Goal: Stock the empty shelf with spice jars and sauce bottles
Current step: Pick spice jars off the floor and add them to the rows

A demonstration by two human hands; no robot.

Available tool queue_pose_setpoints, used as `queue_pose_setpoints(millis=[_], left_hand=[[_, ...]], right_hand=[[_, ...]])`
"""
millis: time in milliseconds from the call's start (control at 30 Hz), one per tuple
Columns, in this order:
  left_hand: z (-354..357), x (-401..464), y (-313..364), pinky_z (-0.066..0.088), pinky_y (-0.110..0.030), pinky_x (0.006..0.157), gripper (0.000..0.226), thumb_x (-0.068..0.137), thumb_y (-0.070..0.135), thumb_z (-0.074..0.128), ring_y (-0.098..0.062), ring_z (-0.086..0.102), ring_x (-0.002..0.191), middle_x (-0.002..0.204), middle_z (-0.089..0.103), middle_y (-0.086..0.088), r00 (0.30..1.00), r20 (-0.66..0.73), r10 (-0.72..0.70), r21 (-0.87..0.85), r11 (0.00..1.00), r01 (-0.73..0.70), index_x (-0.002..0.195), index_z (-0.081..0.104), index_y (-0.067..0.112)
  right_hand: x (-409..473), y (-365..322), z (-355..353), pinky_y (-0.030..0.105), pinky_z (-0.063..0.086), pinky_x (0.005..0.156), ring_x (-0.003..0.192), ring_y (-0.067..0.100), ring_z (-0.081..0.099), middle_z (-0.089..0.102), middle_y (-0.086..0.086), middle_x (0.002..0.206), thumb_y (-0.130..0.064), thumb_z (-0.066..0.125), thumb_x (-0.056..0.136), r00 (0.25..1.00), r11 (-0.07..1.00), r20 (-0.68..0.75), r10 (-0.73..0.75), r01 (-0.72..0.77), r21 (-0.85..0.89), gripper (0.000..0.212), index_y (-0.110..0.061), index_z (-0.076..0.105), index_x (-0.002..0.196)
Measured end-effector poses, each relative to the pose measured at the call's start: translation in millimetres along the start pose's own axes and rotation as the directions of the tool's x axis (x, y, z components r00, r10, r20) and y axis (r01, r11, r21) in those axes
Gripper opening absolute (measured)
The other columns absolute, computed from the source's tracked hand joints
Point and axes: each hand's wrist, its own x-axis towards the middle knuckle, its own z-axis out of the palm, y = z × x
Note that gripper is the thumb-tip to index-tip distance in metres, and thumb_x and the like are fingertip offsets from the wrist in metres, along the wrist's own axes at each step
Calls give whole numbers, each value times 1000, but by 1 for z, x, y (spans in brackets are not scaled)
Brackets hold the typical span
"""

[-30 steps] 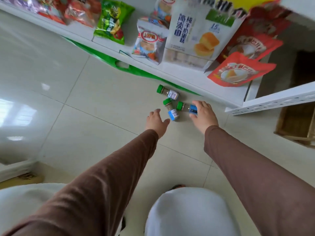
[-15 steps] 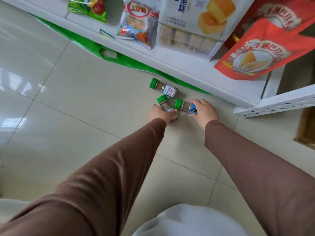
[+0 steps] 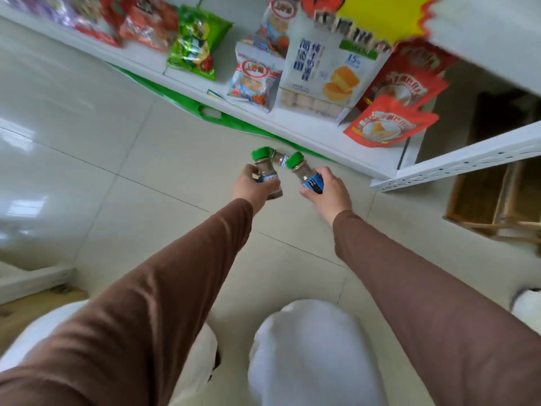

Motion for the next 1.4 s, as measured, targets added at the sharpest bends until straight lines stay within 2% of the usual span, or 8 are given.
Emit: queue_pose_setpoints(millis=[333, 467, 633, 733, 833, 1067, 1200, 1400], left_hand=[[-178, -205, 221, 47, -9, 49, 36, 85, 2, 74, -10, 65, 68, 96, 69, -12, 990, 14, 138, -124, 983, -136, 118, 61, 10], [-250, -272, 320, 48, -7, 54, 37, 87, 4, 74, 3, 66, 60, 89, 68, -6, 964, -12, 267, -200, 944, -263, 121, 60, 8], [-322, -316, 429, 59, -31, 73, 37, 87, 3, 75, -17, 71, 77, 93, 71, -11, 896, -11, 443, -205, 876, -436, 121, 62, 4], [-351, -321, 482, 59, -30, 75, 45, 86, 12, 78, -22, 73, 88, 105, 74, -13, 843, -20, 537, -179, 828, -531, 128, 61, 9], [-372, -313, 525, 59, -28, 72, 44, 85, 19, 80, -21, 76, 89, 102, 77, -8, 787, -20, 617, -182, 771, -610, 126, 64, 16], [-393, -250, 595, 63, -34, 79, 44, 84, 16, 79, -16, 74, 88, 105, 76, -5, 755, -37, 655, -68, 752, -656, 125, 64, 20], [-397, -210, 623, 61, -30, 73, 48, 84, 13, 80, -17, 73, 88, 105, 76, -5, 746, -3, 666, -20, 745, -666, 128, 62, 17], [-402, -159, 666, 54, -24, 68, 42, 73, 13, 76, -7, 67, 75, 88, 74, 3, 718, 19, 695, 51, 717, -695, 111, 62, 24]], right_hand=[[-169, -267, -159, 33, 44, 83, 104, 29, 59, 66, 9, 114, -33, 71, 90, 992, 950, -123, -42, 78, 304, 47, -15, 56, 130], [-222, -378, -228, 30, 45, 85, 100, 20, 59, 62, 1, 111, -33, 71, 90, 982, 899, -184, -50, 125, 419, 50, -15, 54, 133], [-258, -492, -297, 39, 52, 77, 86, 20, 63, 67, 1, 100, -29, 75, 86, 945, 828, -298, -139, 276, 488, 36, -18, 60, 117], [-262, -544, -329, 46, 55, 89, 97, 23, 66, 68, 0, 107, -30, 77, 84, 913, 775, -362, -187, 364, 517, 39, -21, 60, 119], [-253, -584, -353, 35, 54, 89, 101, 16, 65, 68, -4, 110, -32, 76, 84, 884, 752, -415, -215, 421, 508, 42, -22, 60, 121], [-203, -642, -373, 27, 50, 88, 102, 9, 60, 68, -6, 113, -29, 75, 84, 846, 735, -476, -240, 479, 480, 41, -24, 61, 122], [-171, -663, -367, 35, 53, 92, 103, 13, 64, 69, -7, 114, -29, 76, 83, 850, 735, -483, -210, 463, 496, 43, -25, 59, 122], [-129, -696, -355, 32, 53, 89, 100, 15, 66, 71, -5, 110, -23, 79, 80, 846, 718, -512, -151, 450, 531, 41, -23, 60, 117]])
